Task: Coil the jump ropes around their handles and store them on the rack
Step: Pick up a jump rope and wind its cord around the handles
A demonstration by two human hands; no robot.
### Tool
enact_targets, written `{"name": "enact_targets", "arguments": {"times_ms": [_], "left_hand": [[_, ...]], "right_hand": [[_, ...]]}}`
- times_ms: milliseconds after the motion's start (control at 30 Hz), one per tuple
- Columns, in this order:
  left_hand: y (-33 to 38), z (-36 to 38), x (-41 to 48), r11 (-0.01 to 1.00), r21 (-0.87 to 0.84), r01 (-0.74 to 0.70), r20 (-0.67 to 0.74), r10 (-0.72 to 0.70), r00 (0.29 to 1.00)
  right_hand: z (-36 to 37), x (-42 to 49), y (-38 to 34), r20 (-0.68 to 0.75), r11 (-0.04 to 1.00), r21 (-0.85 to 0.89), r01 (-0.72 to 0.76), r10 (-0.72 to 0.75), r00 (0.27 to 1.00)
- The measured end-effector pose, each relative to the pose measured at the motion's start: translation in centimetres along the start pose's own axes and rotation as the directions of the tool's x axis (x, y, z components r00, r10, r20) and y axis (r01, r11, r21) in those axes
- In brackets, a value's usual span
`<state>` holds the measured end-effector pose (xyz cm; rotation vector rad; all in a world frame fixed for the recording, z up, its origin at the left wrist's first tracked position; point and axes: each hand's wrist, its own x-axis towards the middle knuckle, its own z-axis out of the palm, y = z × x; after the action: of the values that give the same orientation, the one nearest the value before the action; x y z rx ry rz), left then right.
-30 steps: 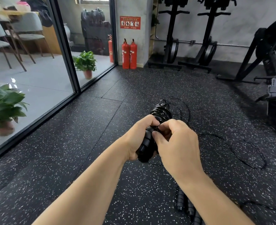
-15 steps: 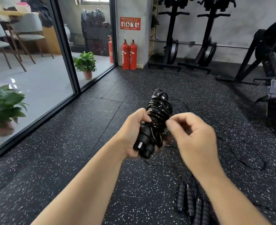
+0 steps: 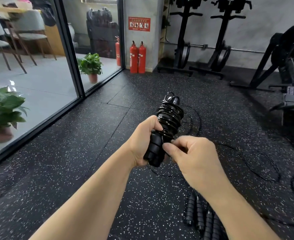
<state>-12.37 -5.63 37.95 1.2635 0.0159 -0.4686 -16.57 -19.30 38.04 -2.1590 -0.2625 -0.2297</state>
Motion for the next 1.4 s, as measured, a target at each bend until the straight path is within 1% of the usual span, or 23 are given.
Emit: {"name": "enact_targets", "arguments": {"times_ms": [67, 133, 200, 267, 333, 367, 500, 567, 667, 800, 867, 933, 967, 1033, 1167, 1267, 1400], "left_hand": [[-0.1, 0.2, 0.1, 0.999, 0.03, 0.017, -0.046, -0.015, 0.999], [-0.3, 0.1, 0.4, 0.999, 0.026, 0.028, -0.084, -0.025, 0.996], [-0.4, 0.1, 0.6, 1.0, 0.016, 0.012, -0.085, -0.01, 0.996], [-0.3, 0.3, 0.9, 0.999, -0.022, -0.042, -0.05, 0.041, 0.998], [0.0, 0.8, 0.5, 0.994, -0.065, -0.085, -0.029, 0.084, 0.996], [-0.1, 0.7, 0.4, 0.993, -0.065, -0.096, -0.012, 0.095, 0.995], [0.1, 0.2, 0.3, 0.995, -0.077, -0.057, -0.083, 0.051, 0.995], [0.1, 0.1, 0.2, 0.993, -0.092, -0.071, -0.1, 0.062, 0.993], [0.3, 0.1, 0.2, 0.992, -0.108, -0.069, -0.109, 0.057, 0.992], [0.1, -0.2, 0.3, 0.996, -0.077, -0.053, -0.153, 0.04, 0.987], [0.1, -0.4, 0.3, 0.996, -0.087, -0.036, -0.178, 0.02, 0.984], [0.2, -1.0, 0.1, 0.994, -0.106, -0.011, -0.206, -0.011, 0.979], [0.2, -1.3, 0.1, 0.994, -0.111, -0.005, -0.211, -0.019, 0.977], [0.2, -1.7, 0.1, 0.993, -0.114, -0.002, -0.208, -0.022, 0.978], [-0.3, -1.3, 0.4, 0.991, -0.129, -0.021, -0.18, -0.003, 0.984], [-0.4, -0.8, 0.6, 0.993, -0.108, -0.042, -0.172, 0.023, 0.985], [-0.3, -0.5, 0.5, 0.995, -0.094, -0.025, -0.164, 0.009, 0.986]], "right_hand": [[0.5, -0.1, -0.2, -0.039, 0.977, -0.203, 0.062, -0.071, 0.997], [1.1, -0.2, -0.7, -0.05, 0.908, -0.407, 0.094, -0.126, 0.991], [1.9, -0.3, -0.9, -0.106, 0.854, -0.51, 0.105, -0.184, 0.977], [2.8, -0.1, -0.7, -0.153, 0.822, -0.557, 0.115, -0.238, 0.959], [3.3, 0.3, -0.4, -0.258, 0.849, -0.519, 0.1, -0.267, 0.928], [3.5, 0.4, -0.3, -0.282, 0.859, -0.502, 0.096, -0.268, 0.921], [4.0, 0.6, 0.1, -0.35, 0.903, -0.421, 0.09, -0.253, 0.902], [4.3, 0.7, 0.3, -0.376, 0.911, -0.391, 0.129, -0.287, 0.881], [4.6, 1.1, 0.4, -0.388, 0.892, -0.418, 0.172, -0.347, 0.854], [5.3, 1.3, 0.2, -0.384, 0.902, -0.422, 0.085, -0.263, 0.885], [5.2, 1.5, 0.0, -0.328, 0.896, -0.439, 0.066, -0.228, 0.917], [4.6, 1.9, 0.2, -0.185, 0.878, -0.458, 0.139, -0.247, 0.951], [4.2, 2.1, 0.3, -0.12, 0.869, -0.457, 0.19, -0.273, 0.955], [3.7, 2.4, 0.3, -0.067, 0.841, -0.482, 0.247, -0.317, 0.946], [3.9, 2.4, -0.1, -0.154, 0.795, -0.561, 0.231, -0.375, 0.914], [3.8, 2.1, -0.2, -0.176, 0.767, -0.603, 0.219, -0.396, 0.901], [3.8, 1.9, 0.1, -0.167, 0.772, -0.607, 0.186, -0.354, 0.92]]}}
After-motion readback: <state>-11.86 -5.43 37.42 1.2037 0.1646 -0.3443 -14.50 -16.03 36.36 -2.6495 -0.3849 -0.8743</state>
